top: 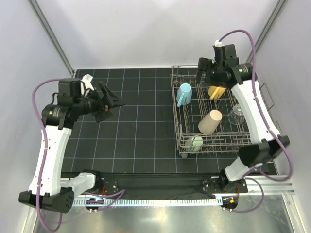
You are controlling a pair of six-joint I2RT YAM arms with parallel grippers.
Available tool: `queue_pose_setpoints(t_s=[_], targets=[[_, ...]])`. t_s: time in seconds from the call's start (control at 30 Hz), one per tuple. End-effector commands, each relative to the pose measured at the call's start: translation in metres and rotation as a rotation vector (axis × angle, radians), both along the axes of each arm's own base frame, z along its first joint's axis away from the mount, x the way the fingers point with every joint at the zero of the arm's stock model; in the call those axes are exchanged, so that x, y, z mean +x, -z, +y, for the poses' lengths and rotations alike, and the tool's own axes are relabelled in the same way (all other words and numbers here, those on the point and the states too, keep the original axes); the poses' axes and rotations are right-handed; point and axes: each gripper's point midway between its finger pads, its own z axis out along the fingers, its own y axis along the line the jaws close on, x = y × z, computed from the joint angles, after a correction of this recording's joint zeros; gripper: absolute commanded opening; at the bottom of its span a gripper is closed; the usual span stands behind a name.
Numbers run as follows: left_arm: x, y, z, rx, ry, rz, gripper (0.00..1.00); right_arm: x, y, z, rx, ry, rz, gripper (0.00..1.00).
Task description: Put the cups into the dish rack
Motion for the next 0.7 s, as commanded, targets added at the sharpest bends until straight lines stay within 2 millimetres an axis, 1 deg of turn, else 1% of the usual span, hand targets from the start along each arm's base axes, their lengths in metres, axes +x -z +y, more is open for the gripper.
queue_pose_setpoints(t_s=[0.0,0.03,0.07,0.1,0.13,0.17,0.2,0.23,0.27,0.3,0.33,0.37,0.4,0.43,0.47,0.5,0.53,0.57,0.6,0.63,0.67], targets=[[0.014,-0.006,-0.02,-0.075,0.055,-0.025,0.89,-0.05,-0.039,0.019,0.051,-0.105,-0.048,1.0],[0.013,-0.006,-0.03,-0.065,0.09,-0.031,0.91,-0.059,-0.042,0.018,0.057,-0.105,-0.051,1.0],[0.013,-0.004,-0.035,-0.049,0.11,-0.033,0.92,-0.066,-0.046,0.022,0.071,-0.122,-0.071,1.0],[0.02,0.004,-0.039,-0.02,0.11,-0.017,0.93,-0.076,-0.04,0.023,0.078,-0.134,-0.065,1.0],[0.015,0.005,-0.05,-0.006,0.147,-0.015,0.94,-0.09,-0.053,0.024,0.103,-0.145,-0.117,1.0],[0.015,0.008,-0.055,0.004,0.152,-0.007,0.94,-0.096,-0.051,0.022,0.102,-0.149,-0.127,1.0],[0.013,0.011,-0.066,0.016,0.174,-0.023,0.94,-0.11,-0.062,0.026,0.132,-0.187,-0.167,1.0],[0.013,0.006,-0.071,0.009,0.179,-0.052,0.94,-0.118,-0.062,0.024,0.132,-0.193,-0.178,1.0],[0.012,0.013,-0.074,0.008,0.174,-0.045,0.94,-0.124,-0.053,0.022,0.124,-0.198,-0.166,1.0],[0.018,0.008,-0.079,-0.009,0.161,-0.094,0.94,-0.129,-0.051,0.021,0.123,-0.2,-0.172,1.0],[0.01,0.004,-0.082,-0.034,0.174,-0.122,0.94,-0.135,-0.049,0.019,0.119,-0.209,-0.181,1.0],[0.008,0.019,-0.084,-0.041,0.173,-0.099,0.94,-0.145,-0.042,0.016,0.114,-0.216,-0.182,1.0],[0.007,0.018,-0.088,-0.082,0.169,-0.109,0.94,-0.152,-0.041,0.015,0.115,-0.226,-0.191,1.0],[-0.002,0.015,-0.089,-0.105,0.181,-0.131,0.94,-0.158,-0.038,0.013,0.114,-0.23,-0.205,1.0],[-0.008,0.016,-0.09,-0.121,0.187,-0.136,0.94,-0.168,-0.036,0.01,0.124,-0.234,-0.253,1.0],[-0.014,0.036,-0.09,-0.114,0.188,-0.104,0.94,-0.173,-0.033,0.007,0.125,-0.234,-0.277,1.0],[-0.022,0.026,-0.09,-0.139,0.196,-0.164,0.94,-0.177,-0.031,0.006,0.133,-0.233,-0.305,1.0],[-0.027,0.03,-0.089,-0.147,0.198,-0.172,0.94,-0.187,-0.032,0.002,0.159,-0.218,-0.382,1.0],[-0.031,0.042,-0.088,-0.155,0.194,-0.158,0.94,-0.191,-0.031,0.002,0.182,-0.208,-0.41,1.0],[-0.034,0.036,-0.089,-0.187,0.205,-0.198,0.94,-0.195,-0.04,0.004,0.209,-0.223,-0.479,1.0],[-0.043,0.024,-0.086,-0.226,0.216,-0.251,0.95,-0.207,-0.038,0.006,0.234,-0.251,-0.509,1.0]])
